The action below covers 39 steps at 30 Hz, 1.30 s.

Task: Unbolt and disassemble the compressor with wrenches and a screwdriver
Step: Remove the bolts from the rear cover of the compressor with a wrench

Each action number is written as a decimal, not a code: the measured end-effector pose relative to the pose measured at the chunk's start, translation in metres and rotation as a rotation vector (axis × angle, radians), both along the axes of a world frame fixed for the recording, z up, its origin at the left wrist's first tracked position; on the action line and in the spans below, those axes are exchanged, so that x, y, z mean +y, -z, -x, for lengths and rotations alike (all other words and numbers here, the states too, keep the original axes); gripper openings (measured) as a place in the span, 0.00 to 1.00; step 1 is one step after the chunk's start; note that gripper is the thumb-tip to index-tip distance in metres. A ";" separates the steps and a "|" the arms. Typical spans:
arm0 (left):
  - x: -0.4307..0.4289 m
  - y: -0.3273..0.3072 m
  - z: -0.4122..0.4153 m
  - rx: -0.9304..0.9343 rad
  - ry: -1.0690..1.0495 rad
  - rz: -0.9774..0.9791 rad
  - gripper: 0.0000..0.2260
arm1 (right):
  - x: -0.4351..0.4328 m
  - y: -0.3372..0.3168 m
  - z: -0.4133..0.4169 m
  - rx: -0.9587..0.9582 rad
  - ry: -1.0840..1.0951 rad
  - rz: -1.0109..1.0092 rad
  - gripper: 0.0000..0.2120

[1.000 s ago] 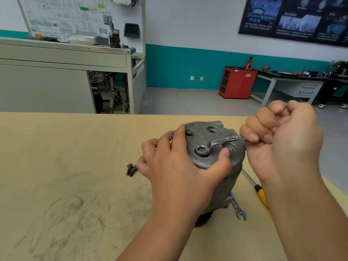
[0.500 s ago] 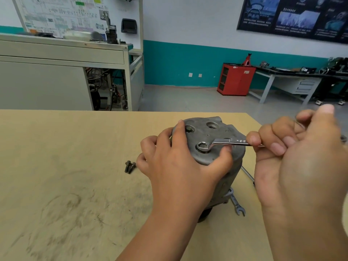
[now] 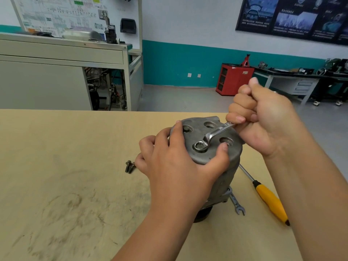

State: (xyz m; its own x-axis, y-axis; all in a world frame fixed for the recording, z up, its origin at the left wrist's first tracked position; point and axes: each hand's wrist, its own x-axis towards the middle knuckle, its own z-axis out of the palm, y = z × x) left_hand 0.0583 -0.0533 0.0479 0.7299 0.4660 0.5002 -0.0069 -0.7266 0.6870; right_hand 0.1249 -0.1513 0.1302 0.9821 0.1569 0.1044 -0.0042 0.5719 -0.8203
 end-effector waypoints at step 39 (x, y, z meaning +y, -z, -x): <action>0.011 0.001 0.005 0.023 0.037 -0.028 0.50 | -0.007 0.018 0.026 -0.026 0.198 -0.126 0.22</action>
